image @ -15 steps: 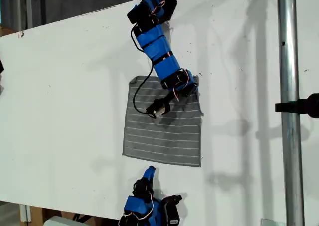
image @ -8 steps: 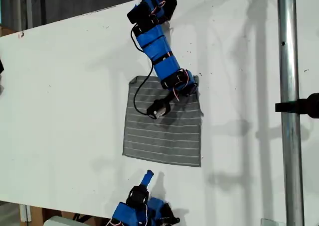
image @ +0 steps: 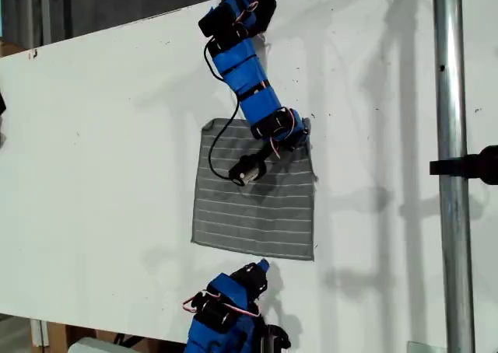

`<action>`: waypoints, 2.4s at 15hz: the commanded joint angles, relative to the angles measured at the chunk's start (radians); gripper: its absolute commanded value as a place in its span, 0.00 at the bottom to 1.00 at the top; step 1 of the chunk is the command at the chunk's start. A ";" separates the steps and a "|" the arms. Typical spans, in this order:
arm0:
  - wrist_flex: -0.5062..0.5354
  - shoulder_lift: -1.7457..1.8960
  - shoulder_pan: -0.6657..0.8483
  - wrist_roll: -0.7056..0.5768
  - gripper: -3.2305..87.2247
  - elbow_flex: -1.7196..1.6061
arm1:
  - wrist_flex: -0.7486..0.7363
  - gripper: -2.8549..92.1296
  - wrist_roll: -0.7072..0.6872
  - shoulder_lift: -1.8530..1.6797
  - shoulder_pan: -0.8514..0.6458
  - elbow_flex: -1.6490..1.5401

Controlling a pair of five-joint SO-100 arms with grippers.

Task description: Grasp corners of a towel and fold twice.

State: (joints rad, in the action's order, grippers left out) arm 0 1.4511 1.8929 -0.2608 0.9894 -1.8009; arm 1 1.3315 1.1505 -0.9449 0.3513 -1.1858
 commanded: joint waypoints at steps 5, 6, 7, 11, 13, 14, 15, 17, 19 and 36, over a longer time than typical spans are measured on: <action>0.029 -0.242 -0.071 -0.095 0.43 0.255 | -0.003 0.03 -0.014 -0.046 -0.018 0.002; -0.008 -0.259 -0.071 -0.063 0.41 0.216 | 0.000 0.03 -0.014 -0.046 -0.018 0.002; -0.055 -0.273 -0.071 -0.026 0.38 0.169 | 0.000 0.03 -0.014 -0.046 -0.018 0.000; -0.305 -0.330 -0.072 0.103 0.33 -0.063 | -0.006 0.03 -0.011 -0.044 -0.012 -0.002; -0.334 -0.402 -0.100 0.190 0.32 -0.092 | -0.006 0.03 -0.009 -0.044 -0.011 -0.003; -0.341 -0.433 -0.126 0.230 0.32 -0.098 | -0.003 0.03 -0.008 -0.044 -0.011 -0.003; -0.353 -0.454 -0.155 0.268 0.30 -0.110 | -0.002 0.03 -0.006 -0.044 -0.008 -0.005; -0.416 -0.476 -0.184 0.304 0.10 -0.161 | -0.003 0.03 -0.005 -0.043 -0.008 -0.009; -0.425 -0.460 -0.202 0.276 0.00 -0.183 | -0.002 0.03 -0.005 -0.048 -0.009 -0.009; -0.380 0.425 0.365 -0.215 0.00 -0.518 | 0.169 0.03 -0.179 -0.371 -0.256 -0.144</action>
State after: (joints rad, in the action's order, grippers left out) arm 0 1.0569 2.2826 -0.0598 0.8667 -2.3224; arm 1 1.4956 1.0339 -1.2164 0.1963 -1.2885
